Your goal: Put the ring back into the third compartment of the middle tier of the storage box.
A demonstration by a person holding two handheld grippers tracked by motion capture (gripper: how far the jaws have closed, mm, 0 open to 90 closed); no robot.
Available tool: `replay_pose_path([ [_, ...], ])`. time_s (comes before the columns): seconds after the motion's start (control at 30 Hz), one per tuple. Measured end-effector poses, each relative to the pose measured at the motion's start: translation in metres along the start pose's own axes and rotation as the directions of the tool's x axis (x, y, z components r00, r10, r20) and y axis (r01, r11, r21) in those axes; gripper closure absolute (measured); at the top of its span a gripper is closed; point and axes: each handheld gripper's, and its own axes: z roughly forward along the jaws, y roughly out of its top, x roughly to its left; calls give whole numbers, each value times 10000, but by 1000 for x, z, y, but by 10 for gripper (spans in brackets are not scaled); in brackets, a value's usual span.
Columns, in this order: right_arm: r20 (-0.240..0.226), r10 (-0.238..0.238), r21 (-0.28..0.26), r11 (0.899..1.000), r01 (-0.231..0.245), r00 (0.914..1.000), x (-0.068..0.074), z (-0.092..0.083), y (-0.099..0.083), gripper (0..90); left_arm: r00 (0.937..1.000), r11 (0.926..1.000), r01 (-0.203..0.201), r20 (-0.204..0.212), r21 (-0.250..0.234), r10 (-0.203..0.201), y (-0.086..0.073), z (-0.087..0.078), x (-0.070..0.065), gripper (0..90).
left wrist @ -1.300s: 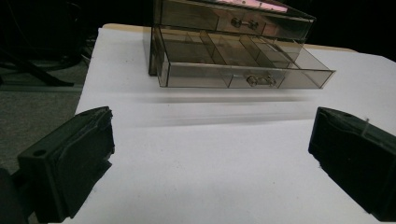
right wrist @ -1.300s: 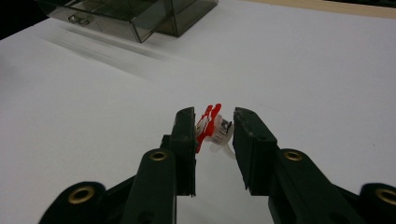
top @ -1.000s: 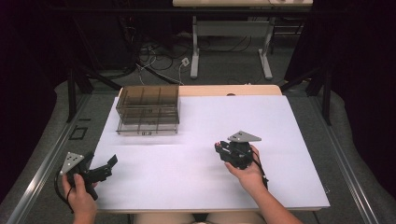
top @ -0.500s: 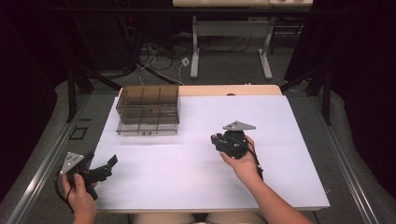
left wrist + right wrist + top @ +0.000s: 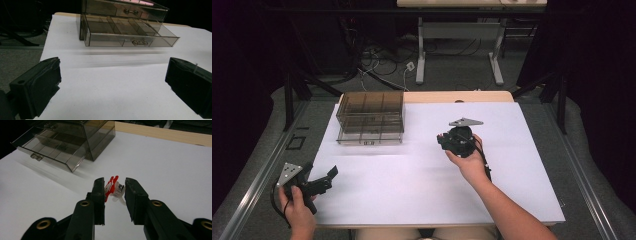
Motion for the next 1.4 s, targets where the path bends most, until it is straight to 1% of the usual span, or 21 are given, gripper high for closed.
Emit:
replay_pose_path([
  [0.07,12,-78,10,10000,78,10000,0,2,4,703,10000,10000,0,17,7,0,0,0,0,3],
  [0.27,-41,-37,46,10000,37,10000,5,8,15,703,10000,10000,16,-4,-8,-16,0,0,0,3],
  [0.6,-137,-338,124,9993,339,9993,17,18,30,703,10000,10000,-7,3,-5,7,0,0,1,3],
  [0.7,-193,-267,131,9996,270,9995,20,22,33,703,10000,10000,-18,3,-9,18,0,0,1,3],
  [0.8,-242,-311,135,9994,315,9992,24,26,35,703,10000,10000,0,11,4,0,0,0,1,3],
  [0.83,-251,-386,118,9992,389,9989,25,27,36,703,10000,10000,13,19,15,-13,0,0,1,3],
  [0.87,-280,-349,154,9993,353,9990,27,28,37,703,10000,10000,12,22,17,-12,0,0,1,3],
  [0.93,-286,-442,153,9989,446,9986,29,30,38,703,10000,10000,15,19,18,-15,0,0,1,3],
  [1.03,-324,-436,187,9988,442,9985,32,33,40,703,10000,10000,64,14,-38,-64,0,1,0,3],
  [1.2,-365,-527,219,9983,535,9979,36,38,43,703,10000,10000,69,23,-31,-69,0,0,0,3],
  [1.27,-392,-655,227,9975,664,9971,38,40,43,703,10000,10000,65,20,-32,-65,0,0,0,3],
  [1.3,-402,-628,238,9977,638,9972,39,41,44,703,10000,10000,73,22,-37,-73,0,0,0,3],
  [1.4,-409,-696,283,9971,708,9967,42,44,45,703,10000,10000,-21,12,-12,21,0,0,1,3],
])
